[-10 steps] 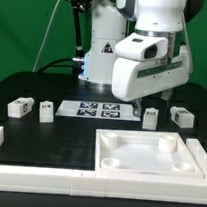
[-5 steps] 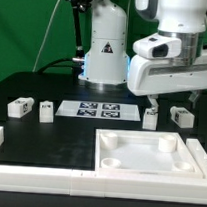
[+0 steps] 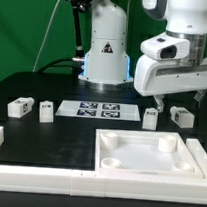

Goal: Assemble one leg

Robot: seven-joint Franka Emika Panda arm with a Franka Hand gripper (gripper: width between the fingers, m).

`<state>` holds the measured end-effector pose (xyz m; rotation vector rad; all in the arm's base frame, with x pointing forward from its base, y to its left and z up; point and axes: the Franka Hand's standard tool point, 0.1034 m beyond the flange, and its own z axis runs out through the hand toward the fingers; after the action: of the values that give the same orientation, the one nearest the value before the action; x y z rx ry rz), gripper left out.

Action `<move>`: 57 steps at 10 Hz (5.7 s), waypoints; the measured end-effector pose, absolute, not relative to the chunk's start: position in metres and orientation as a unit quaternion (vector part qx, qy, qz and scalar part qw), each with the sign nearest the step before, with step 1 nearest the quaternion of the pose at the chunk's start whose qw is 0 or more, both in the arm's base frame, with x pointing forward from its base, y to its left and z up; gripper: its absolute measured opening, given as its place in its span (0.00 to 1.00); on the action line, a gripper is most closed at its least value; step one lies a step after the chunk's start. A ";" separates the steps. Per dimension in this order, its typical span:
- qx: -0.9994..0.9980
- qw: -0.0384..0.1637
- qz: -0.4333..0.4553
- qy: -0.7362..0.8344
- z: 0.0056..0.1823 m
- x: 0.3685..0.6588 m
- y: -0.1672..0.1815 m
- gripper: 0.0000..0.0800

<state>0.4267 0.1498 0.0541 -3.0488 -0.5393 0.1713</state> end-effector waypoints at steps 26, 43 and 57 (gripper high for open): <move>-0.859 -0.077 0.490 -0.127 0.006 0.367 0.177 0.36; -0.970 -0.016 0.196 -0.141 0.093 0.448 0.104 0.36; -0.988 0.024 -0.049 -0.145 0.126 0.547 0.129 0.36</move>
Offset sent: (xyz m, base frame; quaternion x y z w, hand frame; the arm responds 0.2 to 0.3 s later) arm -0.0228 0.0155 -0.0035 -0.0708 -0.2446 0.0743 0.9642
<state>0.5473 0.1293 0.1262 -3.0563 -0.4495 -0.1504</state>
